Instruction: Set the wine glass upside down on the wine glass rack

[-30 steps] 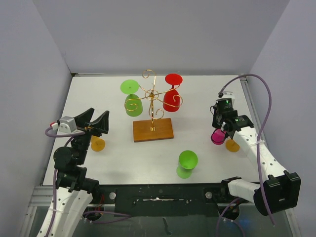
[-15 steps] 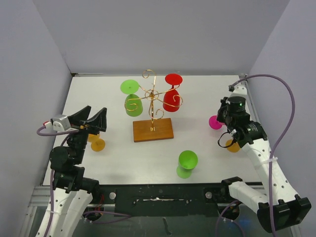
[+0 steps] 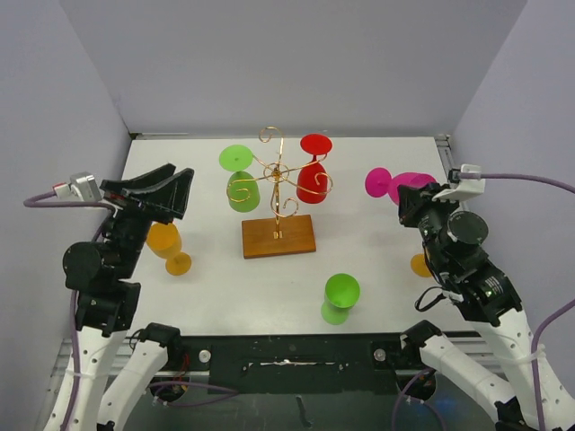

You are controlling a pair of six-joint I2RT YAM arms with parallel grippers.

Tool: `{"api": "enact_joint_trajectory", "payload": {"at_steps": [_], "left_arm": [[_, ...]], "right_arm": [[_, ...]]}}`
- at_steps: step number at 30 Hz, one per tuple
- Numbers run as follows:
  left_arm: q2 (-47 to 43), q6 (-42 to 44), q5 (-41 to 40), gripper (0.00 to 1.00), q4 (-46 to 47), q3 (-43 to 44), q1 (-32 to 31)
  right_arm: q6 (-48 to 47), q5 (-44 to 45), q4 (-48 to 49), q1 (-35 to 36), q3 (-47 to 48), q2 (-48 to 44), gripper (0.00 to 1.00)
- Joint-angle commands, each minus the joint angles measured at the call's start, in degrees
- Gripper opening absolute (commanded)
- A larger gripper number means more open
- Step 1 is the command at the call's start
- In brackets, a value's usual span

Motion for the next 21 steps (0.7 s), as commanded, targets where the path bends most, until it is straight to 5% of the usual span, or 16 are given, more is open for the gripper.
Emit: {"api": "enact_joint_trajectory", "payload": {"at_steps": [1, 12, 21], "left_arm": [[7.6, -15.9, 1.6, 0.62, 3.7, 7.1, -0.2], [15.9, -32.3, 4.4, 0.6, 10.7, 8.9, -5.6], [27.5, -31.2, -1.9, 0.61, 19.1, 11.8, -24.7]], "right_arm": [[0.9, 0.6, 10.8, 0.9, -0.3, -1.9, 0.0], [3.2, -11.2, 25.8, 1.0, -5.5, -8.7, 0.0], [3.7, -16.2, 35.3, 0.9, -8.0, -11.6, 0.0]]}}
